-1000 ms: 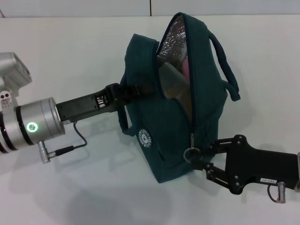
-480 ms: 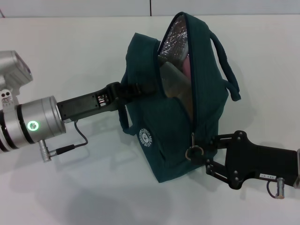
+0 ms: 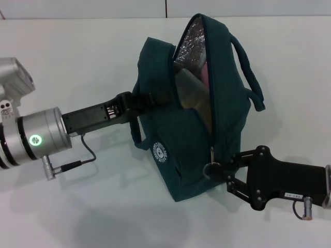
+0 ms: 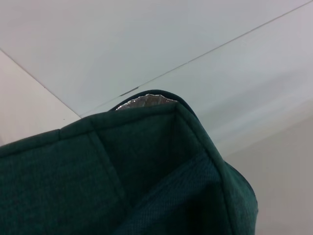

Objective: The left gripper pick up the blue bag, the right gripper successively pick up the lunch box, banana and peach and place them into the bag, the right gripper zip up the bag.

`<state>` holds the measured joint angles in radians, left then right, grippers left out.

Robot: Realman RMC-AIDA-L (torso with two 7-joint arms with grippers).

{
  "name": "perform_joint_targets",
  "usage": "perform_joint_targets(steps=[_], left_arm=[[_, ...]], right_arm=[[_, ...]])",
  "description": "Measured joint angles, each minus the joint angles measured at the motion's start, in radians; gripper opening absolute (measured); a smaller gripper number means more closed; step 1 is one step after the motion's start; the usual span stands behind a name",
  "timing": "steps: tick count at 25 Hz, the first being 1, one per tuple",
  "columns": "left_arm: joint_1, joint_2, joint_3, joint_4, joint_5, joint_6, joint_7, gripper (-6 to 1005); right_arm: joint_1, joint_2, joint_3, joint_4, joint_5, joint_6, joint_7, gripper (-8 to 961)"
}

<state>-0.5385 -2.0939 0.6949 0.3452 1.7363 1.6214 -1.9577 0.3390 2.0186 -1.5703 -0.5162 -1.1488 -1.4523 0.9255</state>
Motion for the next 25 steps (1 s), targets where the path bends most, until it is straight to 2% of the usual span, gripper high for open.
perform_joint_targets(steps=[14,19,25], left_arm=[[0.0,0.0,0.0,0.0,0.0,0.0,0.0,71],[0.0,0.0,0.001,-0.004,0.003,0.003,0.022,72],[-0.002,0.002,0.002,-0.024,-0.027,0.022,0.045,73]], right_arm=[[0.005,0.0,0.0,0.0,0.003,0.011,-0.013,133],[0.007,0.0,0.001,-0.001,0.003,0.012,-0.013,6],[0.011,0.0,0.006,-0.003,0.003,0.012,-0.013,6]])
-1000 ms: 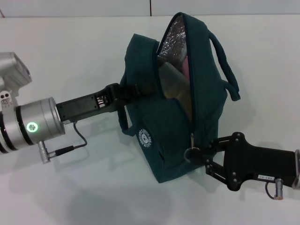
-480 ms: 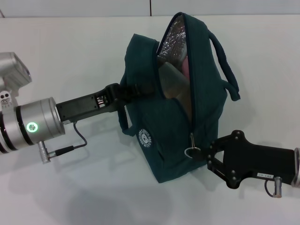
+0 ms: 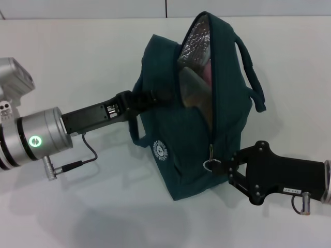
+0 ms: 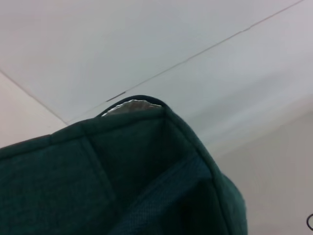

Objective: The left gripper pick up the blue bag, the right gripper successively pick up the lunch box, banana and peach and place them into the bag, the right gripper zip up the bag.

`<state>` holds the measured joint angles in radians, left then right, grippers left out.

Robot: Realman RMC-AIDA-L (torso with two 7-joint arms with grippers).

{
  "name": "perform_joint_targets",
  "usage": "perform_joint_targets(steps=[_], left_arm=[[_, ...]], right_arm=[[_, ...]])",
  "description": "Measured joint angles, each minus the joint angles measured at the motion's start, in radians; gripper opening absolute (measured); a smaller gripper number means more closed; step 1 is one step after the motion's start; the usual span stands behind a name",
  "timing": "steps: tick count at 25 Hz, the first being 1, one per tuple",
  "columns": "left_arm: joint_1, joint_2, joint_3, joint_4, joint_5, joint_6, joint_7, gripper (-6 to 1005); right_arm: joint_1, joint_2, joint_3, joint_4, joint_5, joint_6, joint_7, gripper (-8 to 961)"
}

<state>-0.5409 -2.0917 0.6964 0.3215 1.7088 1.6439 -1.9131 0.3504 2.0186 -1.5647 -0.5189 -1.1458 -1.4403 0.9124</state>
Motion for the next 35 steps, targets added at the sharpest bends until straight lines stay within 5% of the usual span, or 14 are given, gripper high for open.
perform_joint_targets(steps=[3,9,11,20,28,35], left_arm=[[-0.002,0.001,0.0,0.004,0.0,0.006,0.038,74],[0.016,0.004,-0.008,0.008,-0.033,0.016,0.126,272],[0.027,0.006,-0.009,0.013,-0.059,0.025,0.15,475],[0.098,0.005,-0.011,0.027,-0.286,0.041,0.333,674],[0.136,0.011,-0.011,0.035,-0.387,0.08,0.414,885],[0.166,0.023,-0.011,0.036,-0.391,0.082,0.429,882]], right_arm=[[0.001,0.0,0.0,-0.003,0.0,0.0,0.0,6],[-0.001,-0.005,0.031,-0.008,0.0,-0.039,0.002,7],[-0.007,-0.007,0.065,-0.007,0.0,-0.077,0.003,7],[-0.018,-0.02,0.196,-0.005,-0.008,-0.173,0.004,7],[0.05,-0.006,0.235,-0.077,0.02,-0.182,-0.008,8],[0.142,-0.006,0.236,-0.086,0.104,-0.15,0.04,8]])
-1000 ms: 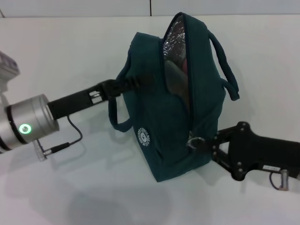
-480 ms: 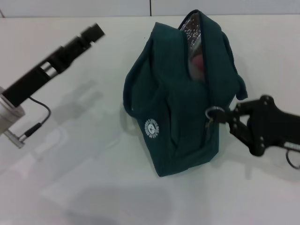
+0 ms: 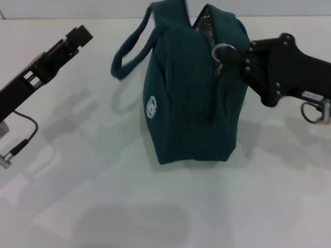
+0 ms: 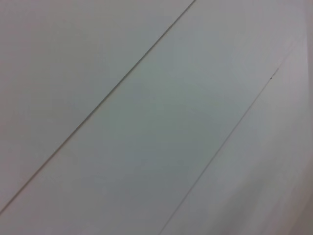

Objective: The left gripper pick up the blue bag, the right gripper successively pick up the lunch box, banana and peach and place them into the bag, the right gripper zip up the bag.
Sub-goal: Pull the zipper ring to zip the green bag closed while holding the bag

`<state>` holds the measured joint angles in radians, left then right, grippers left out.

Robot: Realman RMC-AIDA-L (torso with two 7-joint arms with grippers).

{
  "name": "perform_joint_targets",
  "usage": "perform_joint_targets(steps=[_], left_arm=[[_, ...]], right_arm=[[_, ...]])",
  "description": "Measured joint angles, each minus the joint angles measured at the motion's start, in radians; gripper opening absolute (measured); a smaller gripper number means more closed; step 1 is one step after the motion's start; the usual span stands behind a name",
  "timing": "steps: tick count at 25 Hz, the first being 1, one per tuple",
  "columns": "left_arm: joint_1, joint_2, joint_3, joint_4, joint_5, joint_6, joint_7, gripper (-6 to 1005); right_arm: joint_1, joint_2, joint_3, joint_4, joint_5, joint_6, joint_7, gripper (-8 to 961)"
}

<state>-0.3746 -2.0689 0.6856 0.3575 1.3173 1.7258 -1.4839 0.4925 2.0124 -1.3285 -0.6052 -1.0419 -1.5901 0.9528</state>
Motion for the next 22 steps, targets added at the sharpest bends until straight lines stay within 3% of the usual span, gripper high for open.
perform_joint_targets(steps=[8,22], left_arm=[[0.044,-0.008,0.0,0.002,-0.037,0.003,0.056,879],[0.042,0.0,0.007,0.001,0.003,0.003,0.063,880]], right_arm=[[0.042,-0.002,0.01,-0.005,-0.074,0.085,0.063,8],[0.154,0.001,0.011,-0.011,-0.092,0.165,0.151,9]])
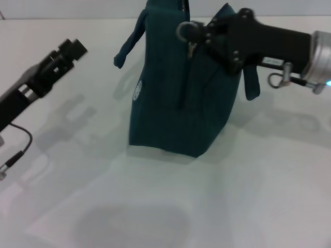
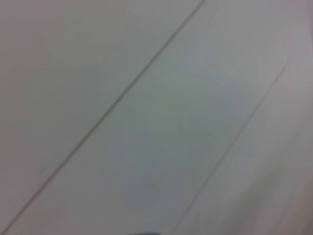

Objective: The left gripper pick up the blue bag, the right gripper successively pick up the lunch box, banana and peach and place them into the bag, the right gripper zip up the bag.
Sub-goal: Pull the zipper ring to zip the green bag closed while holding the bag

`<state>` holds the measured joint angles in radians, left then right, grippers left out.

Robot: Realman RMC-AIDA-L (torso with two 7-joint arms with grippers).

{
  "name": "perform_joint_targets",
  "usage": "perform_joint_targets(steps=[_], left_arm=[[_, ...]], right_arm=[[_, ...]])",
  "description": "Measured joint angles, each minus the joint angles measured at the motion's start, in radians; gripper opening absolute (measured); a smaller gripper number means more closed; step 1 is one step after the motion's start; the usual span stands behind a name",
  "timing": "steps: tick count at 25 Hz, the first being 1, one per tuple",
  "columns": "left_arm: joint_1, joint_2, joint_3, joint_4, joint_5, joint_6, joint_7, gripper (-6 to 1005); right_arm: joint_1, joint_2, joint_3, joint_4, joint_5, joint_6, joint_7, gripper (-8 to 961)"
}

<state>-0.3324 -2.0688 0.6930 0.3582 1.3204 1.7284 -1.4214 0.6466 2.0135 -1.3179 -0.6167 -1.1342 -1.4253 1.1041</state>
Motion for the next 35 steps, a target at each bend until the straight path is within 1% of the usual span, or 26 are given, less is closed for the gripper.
perform_joint_targets(steps=[1,5,7,8,9,10,17,23,28,32,35], left_arm=[[0.001,0.003,0.0,0.0,0.013,-0.001,0.007,880],[0.013,0.029,-0.001,0.01,0.097,-0.006,0.066,880],[0.013,0.03,0.001,0.018,0.114,-0.005,0.07,880],[0.013,0.029,0.003,0.033,0.138,-0.005,0.073,880],[0.013,0.019,0.004,0.062,0.18,-0.005,0.077,880],[0.013,0.015,0.002,0.071,0.196,-0.006,0.078,879],[-0.005,0.006,0.003,0.078,0.233,-0.007,0.083,870],[-0.043,-0.013,0.004,0.078,0.258,-0.009,0.084,859],[-0.076,-0.016,0.005,0.065,0.288,-0.01,0.078,850],[-0.08,-0.017,0.005,0.064,0.293,-0.016,0.076,843],[-0.083,-0.018,0.005,0.049,0.293,-0.045,0.076,838]], right_arm=[[0.016,0.002,-0.015,0.007,0.0,0.0,0.001,9],[0.039,0.008,-0.041,0.013,0.0,0.008,0.022,9],[0.046,0.008,-0.042,0.023,-0.001,0.011,0.031,9],[0.051,0.008,-0.042,0.033,-0.001,0.012,0.033,9],[0.057,0.008,-0.042,0.044,-0.001,0.012,0.034,9],[0.06,0.009,-0.042,0.049,-0.001,0.012,0.034,9],[0.061,0.01,-0.04,0.06,0.005,0.013,0.035,10],[0.06,0.01,-0.043,0.06,0.013,0.013,0.036,10],[0.06,0.01,-0.043,0.06,0.013,0.012,0.036,10],[0.059,0.011,-0.043,0.06,0.013,0.012,0.036,10],[0.059,0.012,-0.043,0.06,0.013,0.01,0.036,11]])
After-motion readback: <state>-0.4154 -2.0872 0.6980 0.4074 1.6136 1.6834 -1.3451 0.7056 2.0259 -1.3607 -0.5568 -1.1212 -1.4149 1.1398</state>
